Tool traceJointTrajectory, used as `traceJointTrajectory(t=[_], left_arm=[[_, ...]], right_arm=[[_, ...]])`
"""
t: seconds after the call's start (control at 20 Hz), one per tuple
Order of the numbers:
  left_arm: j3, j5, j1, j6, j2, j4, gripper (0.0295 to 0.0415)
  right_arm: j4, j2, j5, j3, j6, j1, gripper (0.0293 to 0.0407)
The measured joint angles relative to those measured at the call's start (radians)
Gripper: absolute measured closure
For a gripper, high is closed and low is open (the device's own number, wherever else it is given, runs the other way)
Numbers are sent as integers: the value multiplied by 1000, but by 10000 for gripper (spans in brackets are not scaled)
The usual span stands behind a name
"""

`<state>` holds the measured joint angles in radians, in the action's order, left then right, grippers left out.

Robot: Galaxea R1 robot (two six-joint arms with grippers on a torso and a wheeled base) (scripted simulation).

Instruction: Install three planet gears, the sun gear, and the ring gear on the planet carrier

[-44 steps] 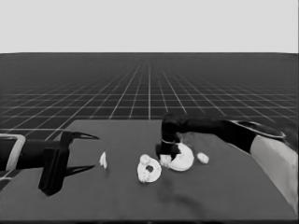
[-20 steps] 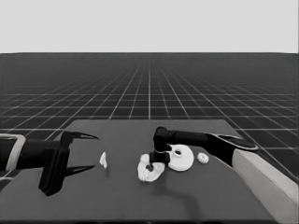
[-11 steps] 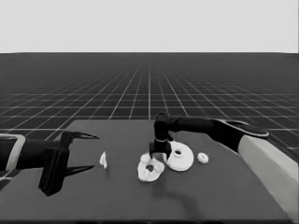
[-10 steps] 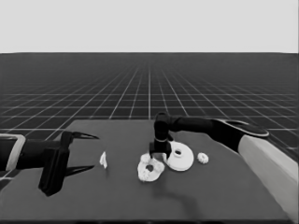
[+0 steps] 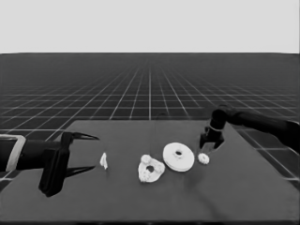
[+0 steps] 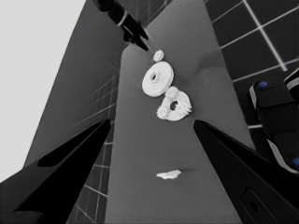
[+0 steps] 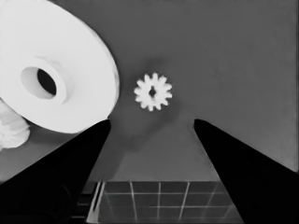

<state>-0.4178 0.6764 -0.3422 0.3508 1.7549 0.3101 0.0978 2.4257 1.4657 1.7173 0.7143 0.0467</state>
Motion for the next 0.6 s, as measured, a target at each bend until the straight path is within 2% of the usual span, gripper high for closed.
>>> traceJointTrajectory(t=[0.1, 0.15, 0.25, 0.6], left_arm=[[0, 0, 0, 0, 0, 0, 326], [0, 0, 0, 0, 0, 0, 326], [0, 0, 0, 0, 0, 0, 326], [0, 0, 0, 0, 0, 0, 326]], right_arm=[[-1, 2, -1, 12, -11, 0, 315], [45, 20, -60, 52, -28, -68, 315], [82, 51, -119, 117, -54, -146, 315], [97, 73, -152, 164, -74, -179, 315]])
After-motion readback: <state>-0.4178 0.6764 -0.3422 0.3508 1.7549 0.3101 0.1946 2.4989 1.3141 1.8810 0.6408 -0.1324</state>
